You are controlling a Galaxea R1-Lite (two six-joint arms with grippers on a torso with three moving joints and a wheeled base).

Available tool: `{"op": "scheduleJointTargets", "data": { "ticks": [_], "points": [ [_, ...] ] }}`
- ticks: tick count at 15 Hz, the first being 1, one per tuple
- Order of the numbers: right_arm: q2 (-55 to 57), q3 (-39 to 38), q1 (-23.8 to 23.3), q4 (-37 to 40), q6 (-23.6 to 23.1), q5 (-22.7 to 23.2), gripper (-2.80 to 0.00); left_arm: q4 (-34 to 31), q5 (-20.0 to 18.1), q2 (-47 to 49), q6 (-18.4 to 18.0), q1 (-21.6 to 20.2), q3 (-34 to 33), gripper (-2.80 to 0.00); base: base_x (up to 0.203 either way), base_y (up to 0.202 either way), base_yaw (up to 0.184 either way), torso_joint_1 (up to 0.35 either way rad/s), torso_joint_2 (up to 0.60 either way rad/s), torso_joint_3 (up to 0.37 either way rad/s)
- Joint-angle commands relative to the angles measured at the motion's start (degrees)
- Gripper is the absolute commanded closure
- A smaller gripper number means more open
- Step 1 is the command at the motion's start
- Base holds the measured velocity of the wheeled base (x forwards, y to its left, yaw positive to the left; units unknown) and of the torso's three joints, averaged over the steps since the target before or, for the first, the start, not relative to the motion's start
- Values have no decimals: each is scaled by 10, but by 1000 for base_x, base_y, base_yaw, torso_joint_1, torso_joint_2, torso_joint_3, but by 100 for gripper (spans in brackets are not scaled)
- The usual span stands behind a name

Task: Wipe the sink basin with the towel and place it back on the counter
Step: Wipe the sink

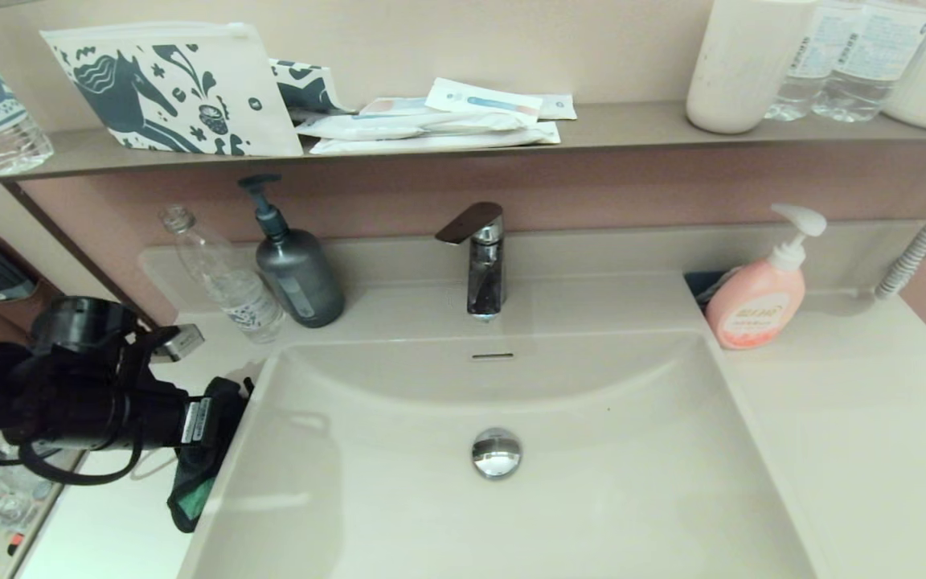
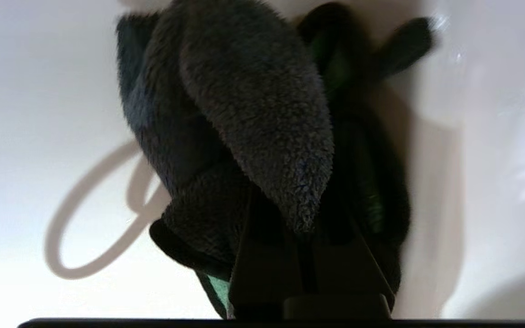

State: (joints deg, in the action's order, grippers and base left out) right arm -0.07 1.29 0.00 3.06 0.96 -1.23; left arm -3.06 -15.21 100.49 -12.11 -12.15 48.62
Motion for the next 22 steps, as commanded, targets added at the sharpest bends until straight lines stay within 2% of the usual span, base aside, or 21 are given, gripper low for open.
{"op": "scheduleJointTargets", "data": {
  "ticks": [1, 3, 8, 10, 12, 15, 18, 22],
  "points": [
    [1, 0, 0, 0, 0, -1, 0, -6, 2, -13, -11, -13, -17, 0, 0, 0, 0, 0, 0, 0],
    [1, 0, 0, 0, 0, 0, 0, -27, 10, -26, -12, -21, -44, 0, 0, 0, 0, 0, 0, 0],
    [1, 0, 0, 0, 0, 0, 0, -33, 11, -87, -13, -56, -113, 0, 0, 0, 0, 0, 0, 0],
    [1, -1, 0, 0, 0, 0, 0, -34, 23, -107, -16, -63, -141, 0, 0, 0, 0, 0, 0, 0],
    [1, 0, 0, 1, 0, -1, 0, -34, 32, -118, -31, -75, -170, 0, 0, 0, 0, 0, 0, 0],
    [1, 0, 0, 0, 0, 0, 0, -32, 33, -119, -72, -121, -202, 0, 0, 0, 0, 0, 0, 0],
    [1, 0, 0, 0, 0, 0, 0, -26, 29, -95, -75, -123, -176, 0, 0, 0, 0, 0, 0, 0],
    [1, 0, 0, 0, 0, 0, 0, -29, 27, -23, -70, -91, -73, 0, 0, 0, 0, 0, 0, 0]
  ]
}}
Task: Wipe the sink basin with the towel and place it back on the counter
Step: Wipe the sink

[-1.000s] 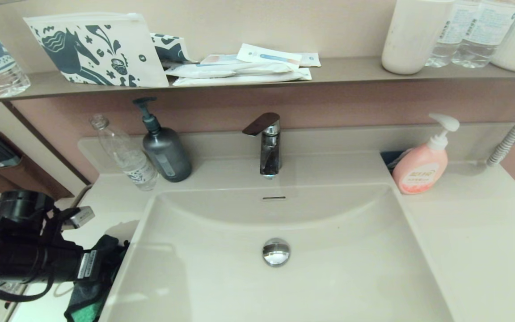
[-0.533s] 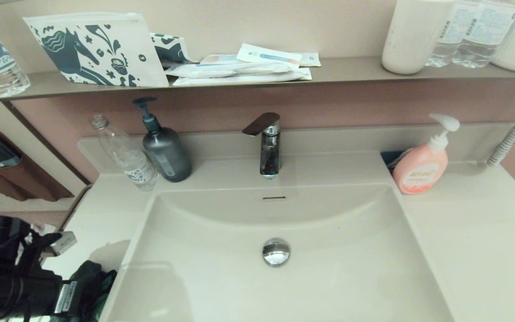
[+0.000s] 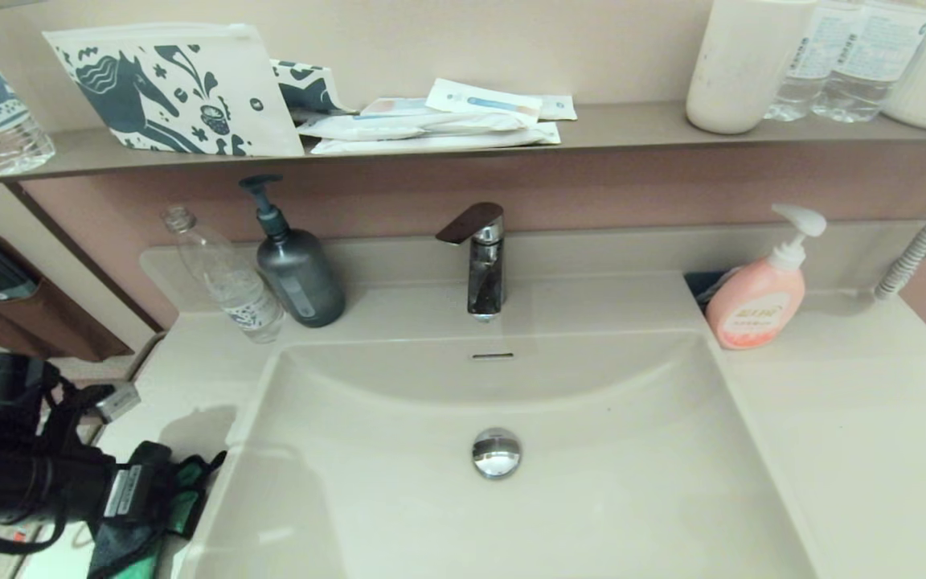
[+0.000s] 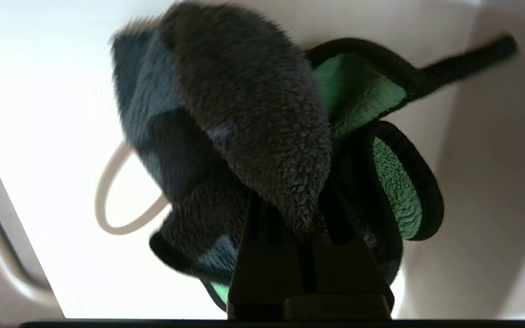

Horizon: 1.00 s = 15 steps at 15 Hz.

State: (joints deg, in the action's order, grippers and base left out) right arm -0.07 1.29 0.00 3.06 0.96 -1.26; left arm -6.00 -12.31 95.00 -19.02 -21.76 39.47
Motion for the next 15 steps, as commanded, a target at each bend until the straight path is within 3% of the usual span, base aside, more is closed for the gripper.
{"op": "scheduleJointTargets", "data": {
  "ticks": [1, 9, 15],
  "points": [
    [1, 0, 0, 0, 0, 0, 0, 0, -2, 54, 1, 13, 45, 0, 0, 0, 0, 0, 0, 0],
    [1, 0, 0, 0, 0, -1, 0, -3, 2, 155, 25, 71, 232, 0, 0, 0, 0, 0, 0, 0],
    [1, 0, 0, 0, 0, 0, 0, -16, 2, 177, 33, 101, 306, 0, 0, 0, 0, 0, 0, 0]
  ]
}}
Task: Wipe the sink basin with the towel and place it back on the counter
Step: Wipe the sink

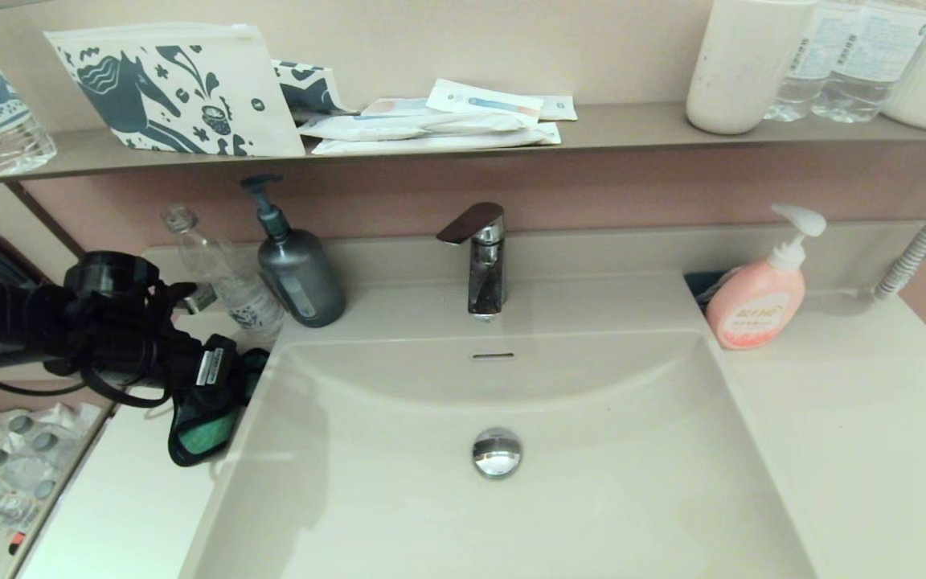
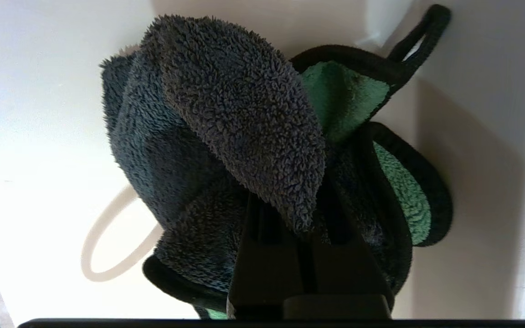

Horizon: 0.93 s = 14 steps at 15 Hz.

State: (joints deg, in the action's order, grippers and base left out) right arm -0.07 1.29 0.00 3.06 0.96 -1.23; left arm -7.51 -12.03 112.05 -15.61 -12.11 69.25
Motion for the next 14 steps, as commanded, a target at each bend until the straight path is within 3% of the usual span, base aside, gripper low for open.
{"op": "scheduleJointTargets", "data": {
  "ticks": [1, 5, 8, 14],
  "points": [
    [1, -1, 0, 0, 0, 0, 0, -12, -2, 6, 1, 8, 7, 0, 0, 0, 0, 0, 0, 0],
    [1, 0, 0, 1, 0, 0, 0, -23, -4, 5, 48, 32, 2, 0, 0, 0, 0, 0, 0, 0],
    [1, 0, 0, 0, 0, -1, 0, -27, 1, -7, 47, 35, -42, 0, 0, 0, 0, 0, 0, 0],
    [1, 0, 0, 0, 0, 0, 0, -27, 3, -81, 6, -42, -152, 0, 0, 0, 0, 0, 0, 0]
  ]
}}
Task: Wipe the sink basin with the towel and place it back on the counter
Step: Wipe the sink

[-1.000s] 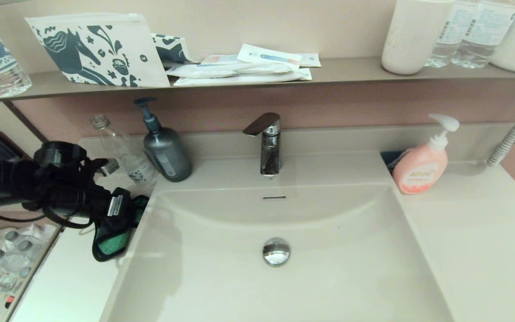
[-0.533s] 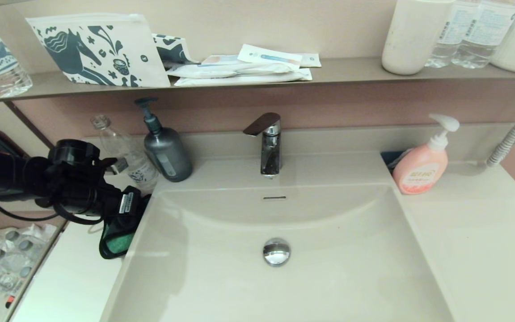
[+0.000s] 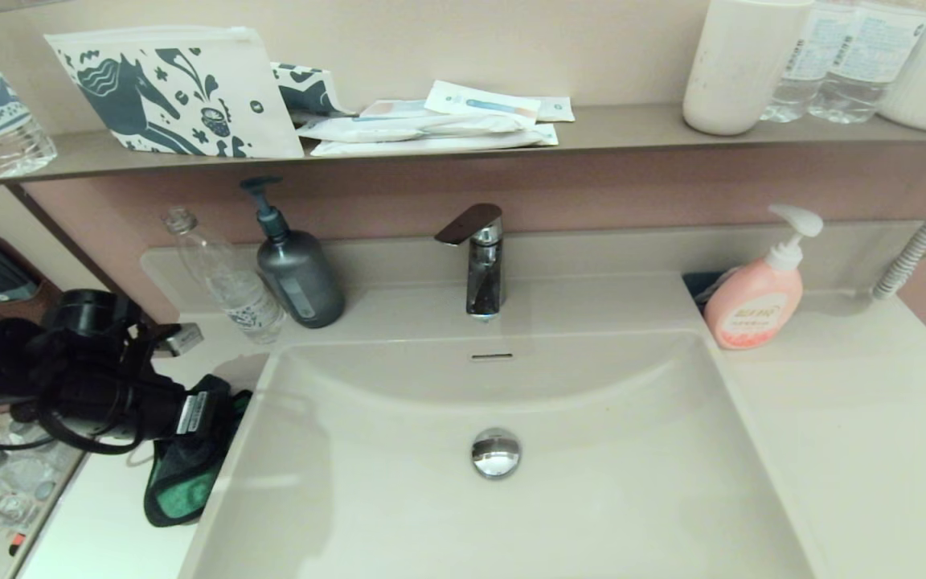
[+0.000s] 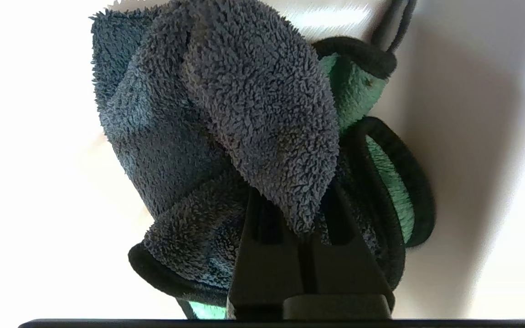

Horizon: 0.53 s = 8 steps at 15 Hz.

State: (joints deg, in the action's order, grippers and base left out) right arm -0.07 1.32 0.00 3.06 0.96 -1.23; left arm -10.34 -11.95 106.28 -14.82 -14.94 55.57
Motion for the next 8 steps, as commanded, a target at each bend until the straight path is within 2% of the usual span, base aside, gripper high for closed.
{"op": "scheduleJointTargets", "data": {
  "ticks": [1, 5, 8],
  "points": [
    [1, 0, 0, 0, 0, 0, 0, 1, 2, -37, -16, -29, -38, 0, 0, 0, 0, 0, 0, 0],
    [1, 0, 0, 0, 0, -1, 0, 2, 1, -115, -33, -74, -142, 0, 0, 0, 0, 0, 0, 0],
    [1, 0, 0, 0, 0, 0, 0, 1, -1, -154, -66, -124, -179, 0, 0, 0, 0, 0, 0, 0]
  ]
}}
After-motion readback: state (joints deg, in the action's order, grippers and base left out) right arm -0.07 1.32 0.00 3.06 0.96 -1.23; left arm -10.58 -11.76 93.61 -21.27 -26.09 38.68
